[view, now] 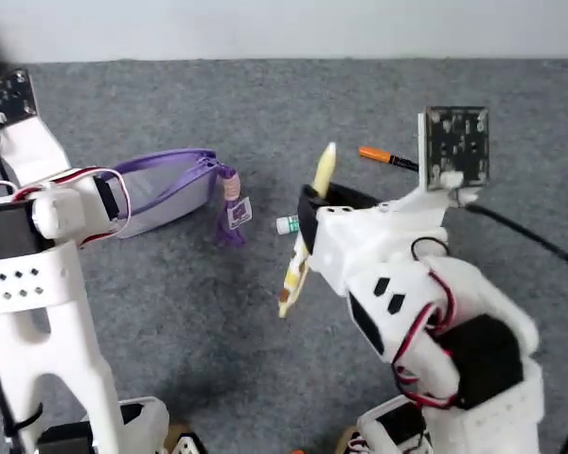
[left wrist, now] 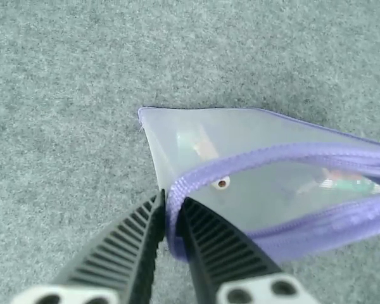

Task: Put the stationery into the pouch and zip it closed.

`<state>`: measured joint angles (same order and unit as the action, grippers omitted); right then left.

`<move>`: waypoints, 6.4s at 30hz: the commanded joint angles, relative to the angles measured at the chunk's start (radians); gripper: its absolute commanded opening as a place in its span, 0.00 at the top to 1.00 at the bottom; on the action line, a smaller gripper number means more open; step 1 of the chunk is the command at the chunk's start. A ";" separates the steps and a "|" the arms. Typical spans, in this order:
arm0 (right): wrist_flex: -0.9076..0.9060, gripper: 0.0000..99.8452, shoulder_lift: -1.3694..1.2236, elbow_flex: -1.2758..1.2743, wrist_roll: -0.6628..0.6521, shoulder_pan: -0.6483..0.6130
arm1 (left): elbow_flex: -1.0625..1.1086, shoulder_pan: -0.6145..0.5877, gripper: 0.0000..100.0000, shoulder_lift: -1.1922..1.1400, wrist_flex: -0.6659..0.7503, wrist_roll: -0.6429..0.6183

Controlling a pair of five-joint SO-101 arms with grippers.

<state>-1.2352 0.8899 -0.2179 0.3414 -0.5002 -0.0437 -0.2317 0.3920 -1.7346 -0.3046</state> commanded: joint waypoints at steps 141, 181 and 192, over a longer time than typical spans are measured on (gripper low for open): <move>-0.361 0.99 -1.093 0.548 -0.516 0.157 | -0.018 0.008 0.99 -0.023 -0.012 -0.012; 1.415 0.99 -0.335 -0.422 -0.419 -0.354 | -0.099 0.057 0.99 -0.017 -0.015 -0.014; 1.532 0.99 -0.515 -0.445 -0.420 -0.311 | -0.099 0.057 0.99 -0.017 -0.015 -0.014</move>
<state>0.2777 0.3775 -0.6552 -0.0637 -0.8286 -0.0959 -0.1780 0.3705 -1.7346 -0.3076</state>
